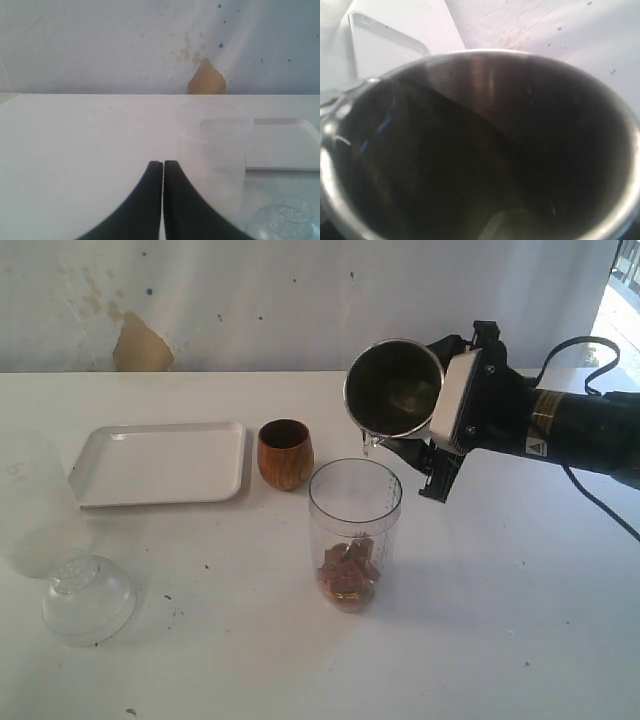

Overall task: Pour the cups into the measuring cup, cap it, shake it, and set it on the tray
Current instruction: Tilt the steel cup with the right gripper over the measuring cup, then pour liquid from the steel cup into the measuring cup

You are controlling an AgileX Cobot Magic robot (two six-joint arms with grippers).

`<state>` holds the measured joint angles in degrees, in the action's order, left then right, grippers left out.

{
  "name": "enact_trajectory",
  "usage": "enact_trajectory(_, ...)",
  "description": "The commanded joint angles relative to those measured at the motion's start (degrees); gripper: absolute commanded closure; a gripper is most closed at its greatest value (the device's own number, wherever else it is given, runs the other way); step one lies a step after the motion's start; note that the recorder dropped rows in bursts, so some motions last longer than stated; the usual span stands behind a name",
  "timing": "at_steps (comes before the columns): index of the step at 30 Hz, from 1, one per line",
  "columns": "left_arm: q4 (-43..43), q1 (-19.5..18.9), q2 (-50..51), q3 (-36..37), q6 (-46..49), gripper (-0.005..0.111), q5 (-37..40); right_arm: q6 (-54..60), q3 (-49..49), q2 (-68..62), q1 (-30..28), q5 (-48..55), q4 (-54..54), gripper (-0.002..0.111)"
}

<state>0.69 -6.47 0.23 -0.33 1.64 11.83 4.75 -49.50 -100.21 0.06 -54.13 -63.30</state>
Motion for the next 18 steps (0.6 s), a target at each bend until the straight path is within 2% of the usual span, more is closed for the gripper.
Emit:
enact_trajectory(1,0.18,0.2,-0.23,0.33,-0.06,0.106,-0.7,3.47,-0.66,0.73,-0.28,-2.53,1.55,0.108)
enact_trajectory(18,0.18,0.2,-0.23,0.33,-0.06,0.106,-0.7,12.24,-0.66,0.8,-0.28,-2.53,0.93,0.108)
